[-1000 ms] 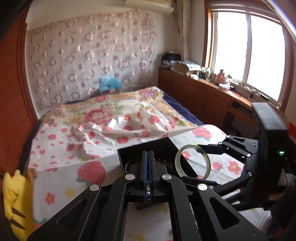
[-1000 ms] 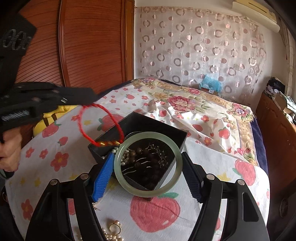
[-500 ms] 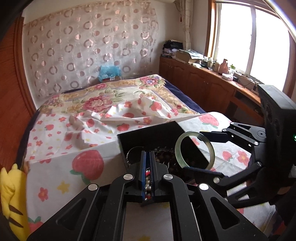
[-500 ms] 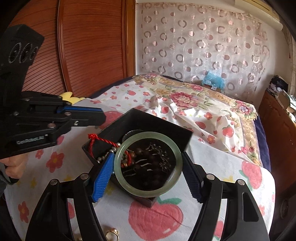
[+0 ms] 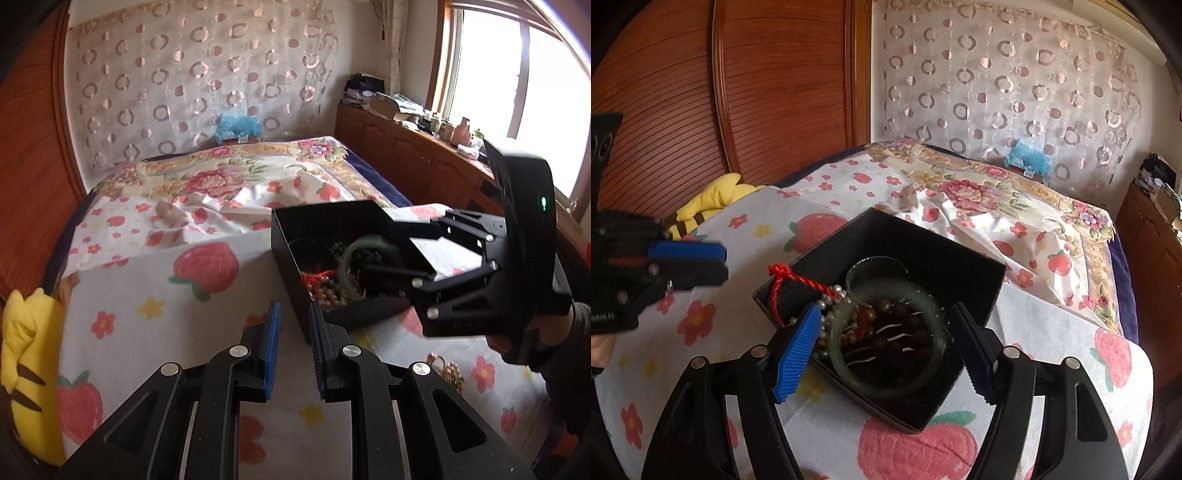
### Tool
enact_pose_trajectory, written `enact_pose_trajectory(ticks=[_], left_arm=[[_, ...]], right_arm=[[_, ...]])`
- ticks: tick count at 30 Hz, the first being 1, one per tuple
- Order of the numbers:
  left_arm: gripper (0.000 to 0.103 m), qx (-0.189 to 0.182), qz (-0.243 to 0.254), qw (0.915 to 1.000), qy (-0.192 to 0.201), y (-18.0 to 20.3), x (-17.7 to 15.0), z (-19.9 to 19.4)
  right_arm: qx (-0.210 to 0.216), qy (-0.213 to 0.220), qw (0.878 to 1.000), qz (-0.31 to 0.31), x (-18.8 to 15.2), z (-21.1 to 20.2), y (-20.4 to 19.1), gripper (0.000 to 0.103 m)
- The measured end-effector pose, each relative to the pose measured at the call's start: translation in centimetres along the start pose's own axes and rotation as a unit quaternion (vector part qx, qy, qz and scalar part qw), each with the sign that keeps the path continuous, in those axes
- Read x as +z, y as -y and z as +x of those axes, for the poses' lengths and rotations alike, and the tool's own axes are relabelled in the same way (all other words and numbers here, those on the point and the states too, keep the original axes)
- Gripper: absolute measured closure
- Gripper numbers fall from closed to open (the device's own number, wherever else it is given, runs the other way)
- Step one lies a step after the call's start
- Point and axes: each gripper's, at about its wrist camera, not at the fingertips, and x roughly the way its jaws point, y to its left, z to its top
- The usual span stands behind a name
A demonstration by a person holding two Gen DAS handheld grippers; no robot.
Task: Organize jewelry
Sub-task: 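Open the left gripper releasing the red bracelet in the box while the right releases the bangle, then reach the right gripper toward the gold bead chain in the pile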
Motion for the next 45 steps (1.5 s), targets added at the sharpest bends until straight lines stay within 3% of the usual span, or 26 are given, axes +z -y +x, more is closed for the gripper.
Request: enact_pose_trajectory(ticks=[5, 13, 20, 24, 28, 34, 37, 44, 45], left_arm=[[0.087, -0.007, 0.004, 0.9999, -0.008, 0.7, -1.2, -0.1], [0.086, -0.028, 0.012, 0.9992, -0.028, 2.5, -2.8, 0.1], [0.086, -0.044, 0.025, 0.998, -0.037, 4.3, -3.9, 0.2], [0.085, -0.046, 0.025, 0.9979, -0.039, 4.5, -4.2, 0.1], [0.085, -0.047, 0.026, 0.9977, -0.04, 4.7, -4.4, 0.0], [0.085, -0.046, 0.025, 0.9978, -0.04, 4.6, -4.3, -0.1], [0.085, -0.047, 0.023, 0.9978, -0.04, 4.4, -4.3, -0.2], [0.085, -0.049, 0.025, 0.9976, -0.041, 4.4, -4.4, -0.2], [0.085, -0.049, 0.025, 0.9976, -0.042, 4.4, -4.4, -0.1]], right_arm=[[-0.012, 0.008, 1.0, 0.008, -0.5, -1.5, 0.4, 0.027], [-0.015, 0.008, 0.999, 0.03, -4.3, -6.2, 0.5, 0.027], [0.0, -0.031, 0.999, 0.041, -8.1, -7.5, -0.3, 0.048], [0.018, -0.06, 0.997, 0.038, -9.6, -7.0, -1.3, 0.068], [0.02, -0.079, 0.996, 0.036, -10.3, -6.5, -1.8, 0.076], [0.006, -0.103, 0.994, 0.025, -10.9, -5.8, -2.0, 0.08], [-0.03, -0.111, 0.993, 0.011, -10.9, -5.4, -2.0, 0.08], [-0.02, -0.109, 0.994, 0.019, -10.7, -5.2, -1.8, 0.083], [-0.016, -0.109, 0.994, 0.018, -10.6, -5.2, -1.9, 0.087]])
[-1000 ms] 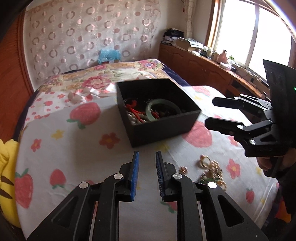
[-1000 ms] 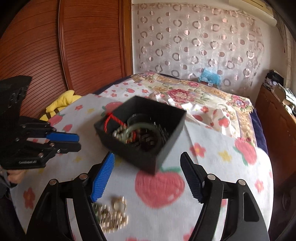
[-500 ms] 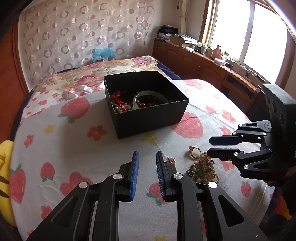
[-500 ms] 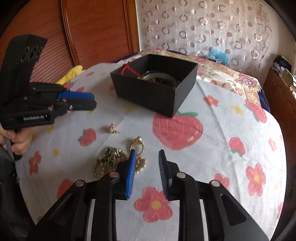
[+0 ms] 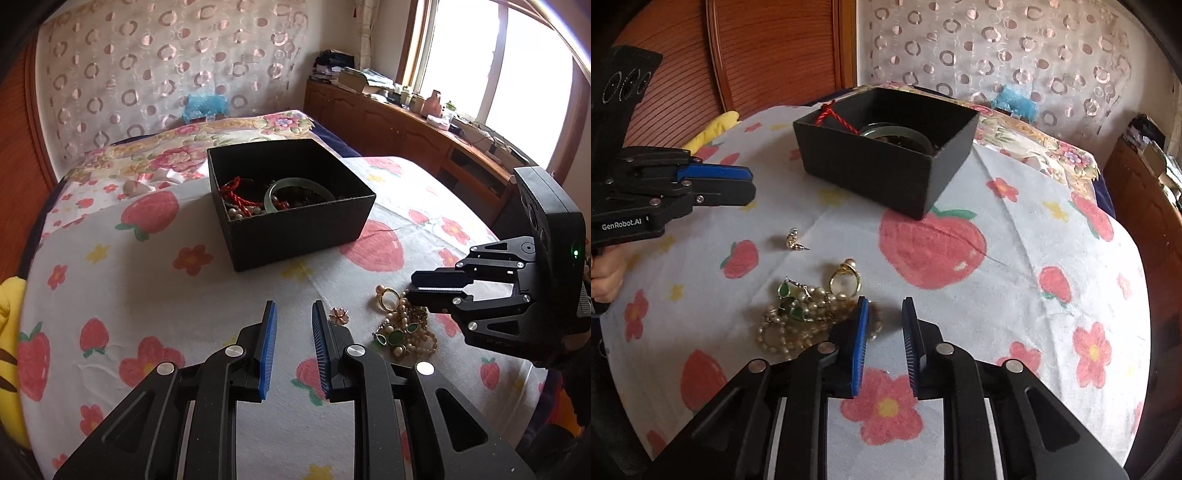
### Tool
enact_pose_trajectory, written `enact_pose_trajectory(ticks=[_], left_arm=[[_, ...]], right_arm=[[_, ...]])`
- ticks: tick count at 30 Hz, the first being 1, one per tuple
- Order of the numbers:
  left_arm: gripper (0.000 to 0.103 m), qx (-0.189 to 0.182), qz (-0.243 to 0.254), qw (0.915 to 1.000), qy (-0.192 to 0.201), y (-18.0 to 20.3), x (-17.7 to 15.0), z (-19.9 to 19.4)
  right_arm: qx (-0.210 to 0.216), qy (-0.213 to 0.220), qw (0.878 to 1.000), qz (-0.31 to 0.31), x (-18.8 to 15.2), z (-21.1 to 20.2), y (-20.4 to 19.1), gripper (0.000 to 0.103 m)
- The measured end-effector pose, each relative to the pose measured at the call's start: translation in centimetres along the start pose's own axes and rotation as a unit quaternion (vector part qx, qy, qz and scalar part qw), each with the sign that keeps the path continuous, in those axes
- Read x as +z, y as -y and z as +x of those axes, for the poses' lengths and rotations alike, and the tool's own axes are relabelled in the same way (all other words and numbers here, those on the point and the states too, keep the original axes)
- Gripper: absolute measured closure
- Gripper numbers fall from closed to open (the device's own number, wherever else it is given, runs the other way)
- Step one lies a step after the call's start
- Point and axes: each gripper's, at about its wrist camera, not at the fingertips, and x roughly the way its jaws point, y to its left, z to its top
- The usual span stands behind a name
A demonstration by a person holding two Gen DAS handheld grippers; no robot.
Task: Organize jewelry
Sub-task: 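Reach the right gripper toward the gold bead chain in the pile, then lift the gold bead chain with the right gripper while the left grasps the green pendant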
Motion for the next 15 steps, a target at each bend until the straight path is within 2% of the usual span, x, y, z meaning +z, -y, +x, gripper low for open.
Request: enact_pose_trajectory(ticks=[2, 8, 15], left_arm=[[0.085, 0.0, 0.0, 1.0, 0.0, 0.1, -0.1, 0.0], [0.085, 0.001, 0.004, 1.0, 0.005, 0.5, -0.3, -0.5], [0.084, 0.004, 0.002, 0.9999, 0.016, 0.8, -0.8, -1.8]], right_arm=[[0.003, 0.0, 1.0, -0.002, 0.1, 0.0, -0.1, 0.097], [0.019, 0.006, 1.0, -0.01, 0.1, -0.8, -0.9, 0.098], [0.027, 0.062, 0.998, -0.013, 1.4, -4.7, -1.4, 0.098]])
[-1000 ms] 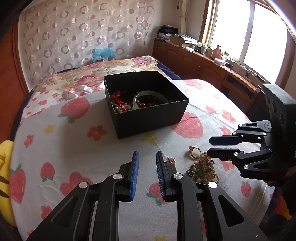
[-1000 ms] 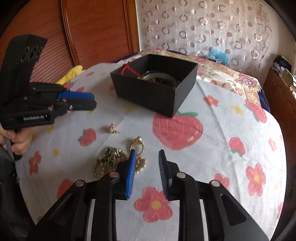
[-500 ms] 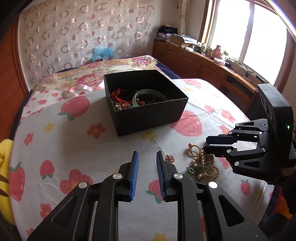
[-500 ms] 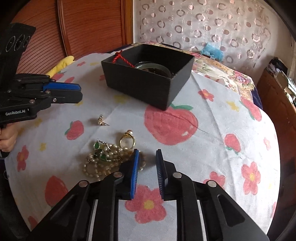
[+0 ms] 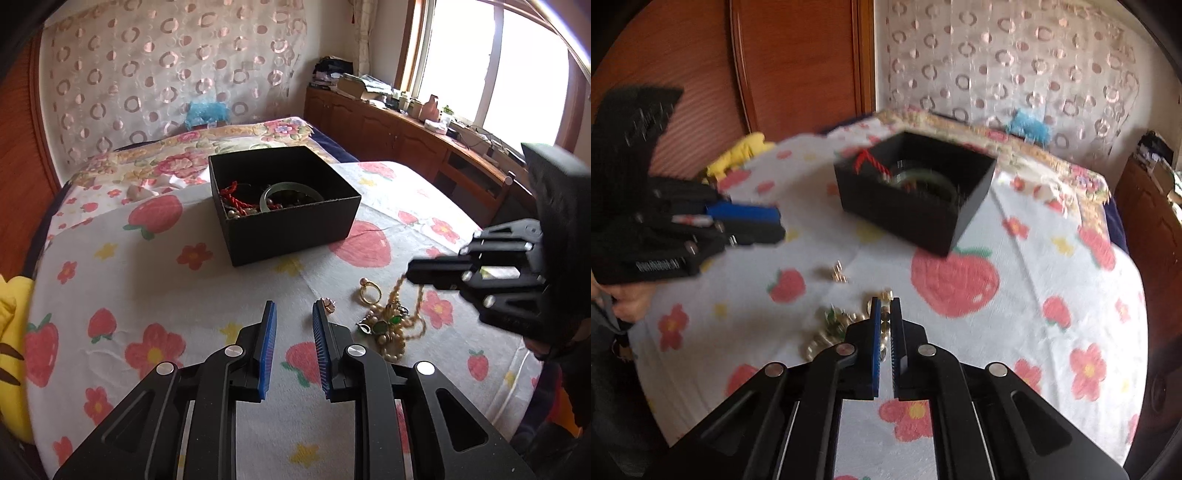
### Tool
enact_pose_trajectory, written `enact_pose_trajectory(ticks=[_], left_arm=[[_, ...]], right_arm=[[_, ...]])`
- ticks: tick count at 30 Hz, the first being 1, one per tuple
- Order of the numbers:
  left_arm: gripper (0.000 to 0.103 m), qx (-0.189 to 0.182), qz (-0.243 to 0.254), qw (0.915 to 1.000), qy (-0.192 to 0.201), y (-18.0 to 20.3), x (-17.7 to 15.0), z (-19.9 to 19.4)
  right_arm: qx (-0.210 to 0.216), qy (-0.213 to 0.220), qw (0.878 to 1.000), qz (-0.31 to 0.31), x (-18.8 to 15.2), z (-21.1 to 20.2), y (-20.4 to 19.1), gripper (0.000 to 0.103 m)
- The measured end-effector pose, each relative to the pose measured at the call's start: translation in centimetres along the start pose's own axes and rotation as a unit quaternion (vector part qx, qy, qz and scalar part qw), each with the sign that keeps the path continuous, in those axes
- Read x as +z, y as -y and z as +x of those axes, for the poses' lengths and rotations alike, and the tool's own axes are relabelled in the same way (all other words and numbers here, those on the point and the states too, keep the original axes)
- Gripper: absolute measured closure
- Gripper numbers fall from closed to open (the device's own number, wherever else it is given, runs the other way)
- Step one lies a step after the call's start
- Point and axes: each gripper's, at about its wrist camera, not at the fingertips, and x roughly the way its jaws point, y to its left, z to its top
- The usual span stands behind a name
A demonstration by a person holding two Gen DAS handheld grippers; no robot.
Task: Organize jewelry
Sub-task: 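Lift the gold bead chain with the right gripper while the left grasps the green pendant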
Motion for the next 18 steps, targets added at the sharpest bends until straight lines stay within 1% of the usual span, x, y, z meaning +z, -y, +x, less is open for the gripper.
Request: enact_pose_trajectory(ticks=[5, 9, 11, 18], left_arm=[[0.084, -0.001, -0.002, 1.0, 0.006, 0.3, -0.3, -0.7], [0.08, -0.002, 0.002, 1.0, 0.009, 0.6, -0.4, -0.9], [0.079, -0.004, 0.004, 0.9999, 0.009, 0.8, -0.4, -1.0], [0.079, -0.02, 0.011, 0.9997, -0.004, 1.8, -0.6, 0.3]], right_arm=[[-0.009, 0.038, 0.999, 0.0, 1.5, -2.7, 0.2, 0.098], [-0.016, 0.068, 0.998, -0.001, 2.6, -4.9, 0.4, 0.098], [-0.019, 0.08, 0.997, -0.003, 3.2, -5.9, 0.5, 0.098], [-0.037, 0.092, 0.995, 0.002, 3.2, -7.7, 1.4, 0.097]])
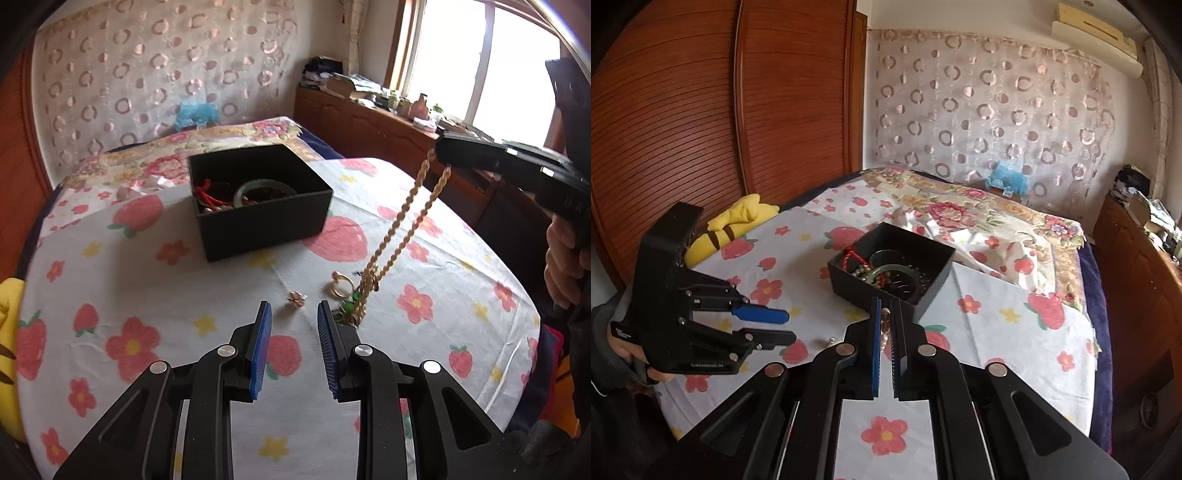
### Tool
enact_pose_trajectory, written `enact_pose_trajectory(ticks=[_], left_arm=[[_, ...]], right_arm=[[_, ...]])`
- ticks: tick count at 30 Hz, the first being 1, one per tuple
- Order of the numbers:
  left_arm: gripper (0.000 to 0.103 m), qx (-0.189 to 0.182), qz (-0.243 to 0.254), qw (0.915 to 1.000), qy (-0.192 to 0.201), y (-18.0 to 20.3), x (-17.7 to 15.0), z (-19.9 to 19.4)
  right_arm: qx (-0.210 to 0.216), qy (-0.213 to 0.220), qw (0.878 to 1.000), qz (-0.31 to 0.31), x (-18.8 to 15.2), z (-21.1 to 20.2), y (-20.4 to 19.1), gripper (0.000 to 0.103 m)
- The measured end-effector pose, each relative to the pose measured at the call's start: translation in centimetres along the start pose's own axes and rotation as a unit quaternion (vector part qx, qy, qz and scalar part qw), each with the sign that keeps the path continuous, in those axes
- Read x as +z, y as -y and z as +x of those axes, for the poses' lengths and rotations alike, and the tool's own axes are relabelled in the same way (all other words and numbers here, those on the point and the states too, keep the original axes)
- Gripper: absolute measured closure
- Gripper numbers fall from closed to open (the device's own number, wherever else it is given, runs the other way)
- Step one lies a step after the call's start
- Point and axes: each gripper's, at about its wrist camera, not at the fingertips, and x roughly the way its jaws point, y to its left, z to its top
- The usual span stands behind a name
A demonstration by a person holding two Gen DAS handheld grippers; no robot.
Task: Organize jewelry
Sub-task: 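Lift the gold bead chain with the right gripper while the left grasps the green pendant, then carry the green pendant over the box with the left gripper while the right carries the chain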
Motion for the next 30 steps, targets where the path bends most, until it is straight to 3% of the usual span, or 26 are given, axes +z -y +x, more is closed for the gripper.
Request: enact_pose_trajectory(ticks=[12, 26, 30], left_arm=[[0.079, -0.029, 0.048, 0.9976, -0.041, 3.5, 0.8, 4.1], [0.079, -0.038, 0.049, 0.9964, -0.059, 3.8, 0.7, 6.1], [0.09, -0.04, 0.046, 0.9966, -0.056, 3.5, 0.6, 6.1]], right_arm=[[-0.028, -0.014, 0.999, 0.027, -2.5, -0.1, 2.8, 0.097], [-0.046, -0.011, 0.998, 0.049, -4.0, -0.7, 5.2, 0.097], [-0.053, -0.002, 0.997, 0.053, -3.9, -1.6, 5.5, 0.097]])
